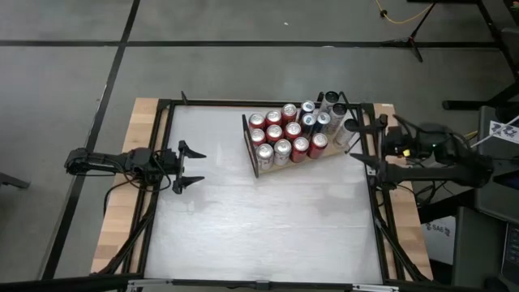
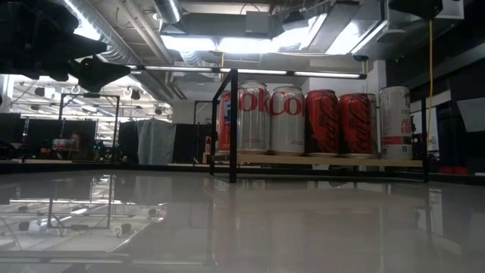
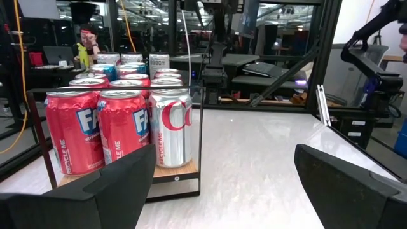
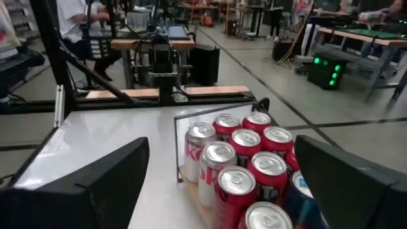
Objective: Place canned beverage on shelf
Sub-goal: Return to Home Position
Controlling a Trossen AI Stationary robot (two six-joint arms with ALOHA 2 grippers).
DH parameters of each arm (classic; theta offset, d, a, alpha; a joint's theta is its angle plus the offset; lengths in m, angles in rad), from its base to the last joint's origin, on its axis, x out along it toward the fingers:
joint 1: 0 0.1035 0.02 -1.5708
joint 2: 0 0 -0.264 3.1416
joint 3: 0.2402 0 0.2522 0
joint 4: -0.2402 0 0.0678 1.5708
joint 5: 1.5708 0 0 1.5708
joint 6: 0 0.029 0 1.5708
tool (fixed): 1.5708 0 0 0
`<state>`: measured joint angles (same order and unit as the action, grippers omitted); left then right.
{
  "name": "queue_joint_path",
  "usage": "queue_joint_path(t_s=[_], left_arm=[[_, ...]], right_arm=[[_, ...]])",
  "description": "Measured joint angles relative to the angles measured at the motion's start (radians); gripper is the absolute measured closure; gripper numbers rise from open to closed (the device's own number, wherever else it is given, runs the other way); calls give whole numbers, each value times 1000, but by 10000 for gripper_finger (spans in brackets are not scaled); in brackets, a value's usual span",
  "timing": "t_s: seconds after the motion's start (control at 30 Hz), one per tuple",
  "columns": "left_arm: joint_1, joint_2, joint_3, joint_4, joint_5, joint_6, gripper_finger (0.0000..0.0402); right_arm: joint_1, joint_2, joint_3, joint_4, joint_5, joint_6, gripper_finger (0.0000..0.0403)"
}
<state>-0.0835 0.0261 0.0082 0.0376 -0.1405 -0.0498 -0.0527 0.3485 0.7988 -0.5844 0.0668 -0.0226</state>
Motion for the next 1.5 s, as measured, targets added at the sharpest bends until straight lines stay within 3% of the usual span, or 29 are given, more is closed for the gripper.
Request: queue_joint_path(t_s=[0.13, 0.27, 0.67, 0.87, 1.13, 1.5], left_arm=[[0, 0, 0, 0, 0, 0, 34], [0, 0, 0, 0, 0, 0, 34], [0, 0, 0, 0, 0, 0, 34], [0, 0, 0, 0, 0, 0, 34], [0, 0, 0, 0, 0, 0, 34], [0, 0, 0, 0, 0, 0, 34]], right_arm=[[0, -51, -53, 11, -6, 39, 27], [0, -81, -98, 19, 4, 53, 64], [0, -188, -349, 397, -58, 71, 270], [0, -272, -466, 584, -67, 75, 341], [0, -345, -547, 616, -50, 102, 397], [0, -346, -567, 529, -59, 94, 401]])
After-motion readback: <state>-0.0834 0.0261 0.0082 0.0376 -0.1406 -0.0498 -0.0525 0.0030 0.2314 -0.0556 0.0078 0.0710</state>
